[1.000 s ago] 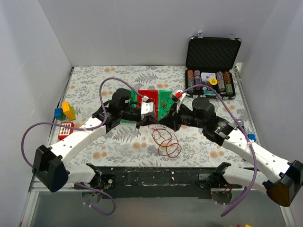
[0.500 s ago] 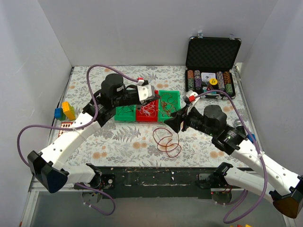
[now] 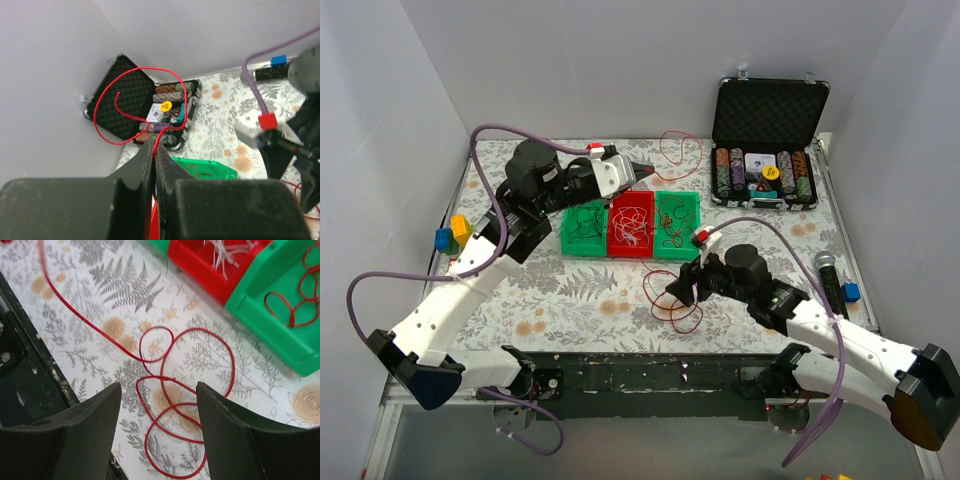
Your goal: Untangle the cables
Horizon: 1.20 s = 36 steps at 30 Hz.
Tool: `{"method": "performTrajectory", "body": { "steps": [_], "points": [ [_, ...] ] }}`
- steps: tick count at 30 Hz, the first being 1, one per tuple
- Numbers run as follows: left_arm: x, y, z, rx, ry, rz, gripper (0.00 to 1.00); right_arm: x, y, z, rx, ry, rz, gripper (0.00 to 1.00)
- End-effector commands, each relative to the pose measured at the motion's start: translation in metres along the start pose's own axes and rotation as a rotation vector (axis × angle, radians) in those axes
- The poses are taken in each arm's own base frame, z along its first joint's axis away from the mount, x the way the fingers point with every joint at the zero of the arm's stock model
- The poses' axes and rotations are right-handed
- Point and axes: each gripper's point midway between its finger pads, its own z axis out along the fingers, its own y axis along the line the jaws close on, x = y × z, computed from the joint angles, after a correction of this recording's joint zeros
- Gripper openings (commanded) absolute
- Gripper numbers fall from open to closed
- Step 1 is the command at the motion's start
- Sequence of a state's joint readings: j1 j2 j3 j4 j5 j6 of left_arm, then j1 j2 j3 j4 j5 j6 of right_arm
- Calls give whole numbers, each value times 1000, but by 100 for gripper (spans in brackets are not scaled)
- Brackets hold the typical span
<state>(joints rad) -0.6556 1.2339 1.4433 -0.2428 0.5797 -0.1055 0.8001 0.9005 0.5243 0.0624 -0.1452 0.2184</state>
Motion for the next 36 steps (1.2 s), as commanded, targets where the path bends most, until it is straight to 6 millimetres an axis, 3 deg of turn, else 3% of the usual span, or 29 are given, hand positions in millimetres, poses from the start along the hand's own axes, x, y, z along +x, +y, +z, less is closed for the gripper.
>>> {"method": "performTrajectory", "body": {
  "steps": [1, 10, 15, 20, 22, 30, 33, 36],
  "points": [
    [-41, 17, -11, -48, -73, 52, 0, 0, 5, 13, -50, -50, 9, 70],
    [-71, 23, -8, -32, -137, 62, 0, -6, 16, 40, -149, -84, -27, 71],
    [-88, 28, -6, -48, -166, 90, 0, 15, 11, 58, -156, -11, -10, 69],
    [-110, 38, -5, -80, -200, 129, 0, 50, 8, 70, -172, 107, 23, 52],
    [-122, 44, -6, -109, -218, 167, 0, 63, 7, 69, -169, 143, 38, 44],
    [-182, 93, -12, -309, -336, 317, 0, 99, -5, 55, -98, 211, 69, 49],
    [-198, 106, -11, -346, -369, 336, 0, 101, -8, 52, -73, 220, 70, 54],
    [-189, 101, -3, -318, -358, 329, 0, 88, -5, 47, -75, 181, 63, 55]
  ]
}}
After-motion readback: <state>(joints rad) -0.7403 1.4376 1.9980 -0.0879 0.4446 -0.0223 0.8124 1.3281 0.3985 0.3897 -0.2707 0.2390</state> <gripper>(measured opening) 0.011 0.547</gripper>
